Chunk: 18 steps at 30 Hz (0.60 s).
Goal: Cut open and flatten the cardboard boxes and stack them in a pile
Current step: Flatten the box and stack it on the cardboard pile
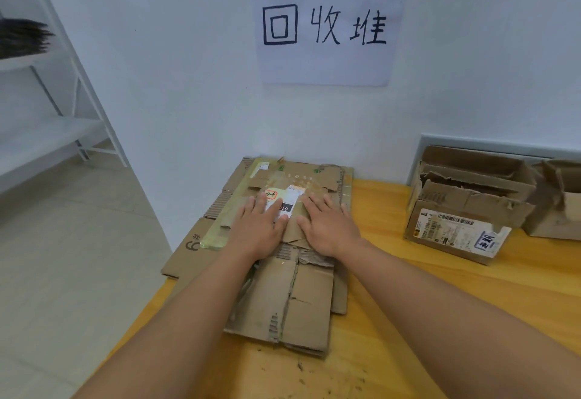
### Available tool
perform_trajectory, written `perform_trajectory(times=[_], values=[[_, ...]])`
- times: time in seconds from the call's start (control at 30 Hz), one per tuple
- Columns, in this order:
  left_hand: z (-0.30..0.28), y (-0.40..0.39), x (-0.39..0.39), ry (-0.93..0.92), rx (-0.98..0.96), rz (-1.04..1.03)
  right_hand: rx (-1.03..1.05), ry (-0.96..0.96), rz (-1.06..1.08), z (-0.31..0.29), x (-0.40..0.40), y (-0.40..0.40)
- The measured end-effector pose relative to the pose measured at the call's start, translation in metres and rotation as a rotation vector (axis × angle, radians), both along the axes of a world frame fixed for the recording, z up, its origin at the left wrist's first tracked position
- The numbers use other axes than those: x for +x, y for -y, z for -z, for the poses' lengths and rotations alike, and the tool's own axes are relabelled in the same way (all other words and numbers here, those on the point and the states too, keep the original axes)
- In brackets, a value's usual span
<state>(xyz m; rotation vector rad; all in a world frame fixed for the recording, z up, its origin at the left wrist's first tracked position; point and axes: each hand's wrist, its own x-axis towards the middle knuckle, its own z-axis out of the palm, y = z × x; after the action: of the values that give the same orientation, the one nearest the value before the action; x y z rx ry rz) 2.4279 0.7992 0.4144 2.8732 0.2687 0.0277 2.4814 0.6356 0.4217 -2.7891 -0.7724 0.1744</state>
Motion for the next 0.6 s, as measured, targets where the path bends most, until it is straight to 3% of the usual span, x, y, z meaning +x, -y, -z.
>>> perform_trajectory(times=[0.2,0.43,0.6], values=[[-0.024,0.019,-0.018,0.283,-0.044,0.018,0.161,0.098,0.001,-0.025,-0.024,0.046],[-0.037,0.083,-0.047,0.313,-0.094,0.095,0.171,0.1,0.005,-0.04,-0.055,0.126],[-0.029,0.144,-0.058,0.238,-0.135,0.199,0.176,0.084,0.082,-0.04,-0.076,0.182]])
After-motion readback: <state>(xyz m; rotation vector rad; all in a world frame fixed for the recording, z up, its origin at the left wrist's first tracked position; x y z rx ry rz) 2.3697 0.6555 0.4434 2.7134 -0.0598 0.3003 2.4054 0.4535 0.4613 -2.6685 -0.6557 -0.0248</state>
